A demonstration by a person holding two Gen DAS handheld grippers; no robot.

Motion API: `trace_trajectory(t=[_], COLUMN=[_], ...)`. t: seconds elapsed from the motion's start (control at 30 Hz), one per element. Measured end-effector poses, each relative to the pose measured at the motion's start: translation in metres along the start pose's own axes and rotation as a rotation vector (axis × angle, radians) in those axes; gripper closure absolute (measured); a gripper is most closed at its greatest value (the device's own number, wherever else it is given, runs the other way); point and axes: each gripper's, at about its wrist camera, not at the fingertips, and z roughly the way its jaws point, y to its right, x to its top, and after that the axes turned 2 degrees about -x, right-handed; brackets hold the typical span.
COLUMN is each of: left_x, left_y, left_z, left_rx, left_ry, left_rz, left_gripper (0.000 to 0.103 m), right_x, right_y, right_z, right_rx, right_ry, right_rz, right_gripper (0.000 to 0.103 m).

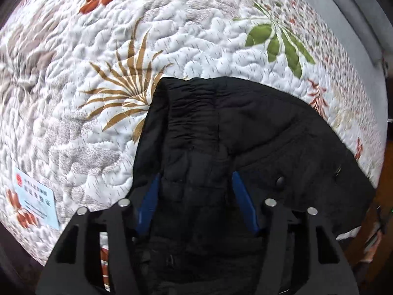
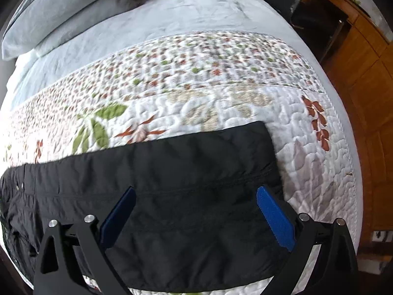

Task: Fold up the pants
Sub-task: 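Grasp the waistband with the left gripper while the right gripper grasps the other waistband edge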

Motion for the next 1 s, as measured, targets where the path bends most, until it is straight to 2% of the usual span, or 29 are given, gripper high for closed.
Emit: trace_trajectory(t=[0.2,0.27,0.37,0.43,0.5,0.73,0.83,0.9,1.0], left_x=[0.0,0.002,0.002,0.002,0.002,-0.005,-0.006,-0.007,-0.01], left_y=[0.007,0.017,0.026,0.03,0.034,0.058,0.075,0.079,0.087], left_z=[-0.003,-0.007,-0.007,-0.005,-0.005,-0.012,-0.016,-0.019,-0.022], left_rx=[0.023,-0.003,0.002,0.012,0.019,0.058,0.071,0.068,0.058], left_ry=[0.005,0.007,0.012,0.014,0.018,0.028,0.039,0.053,0.077], left_rz=[0.011,0.01,0.017,0.023,0.032,0.058,0.058,0.053,0.064], left_gripper=[0.065,0.076,0.078,0.08,0.082,0.085,0.086,0.086,0.089], right_x=[0.016,0.021,0.029,0.034,0.036,0.046,0.046,0.042,0.036], right_y=[0.034,0.04,0.048,0.054,0.057,0.049,0.04,0.034,0.035], right_z=[0.004,0.011,0.024,0.032,0.039,0.061,0.061,0.054,0.04], right_rx=[0.042,0.048,0.035,0.058,0.075,0.004,-0.042,-0.059,-0.044], right_ry=[0.0,-0.019,-0.037,-0.042,-0.05,-0.067,-0.046,-0.017,0.023], right_rz=[0.059,0.058,0.063,0.079,0.087,0.035,-0.017,-0.052,-0.058], right_gripper=[0.003,0.003,0.004,0.012,0.026,0.032,0.051,0.075,0.088])
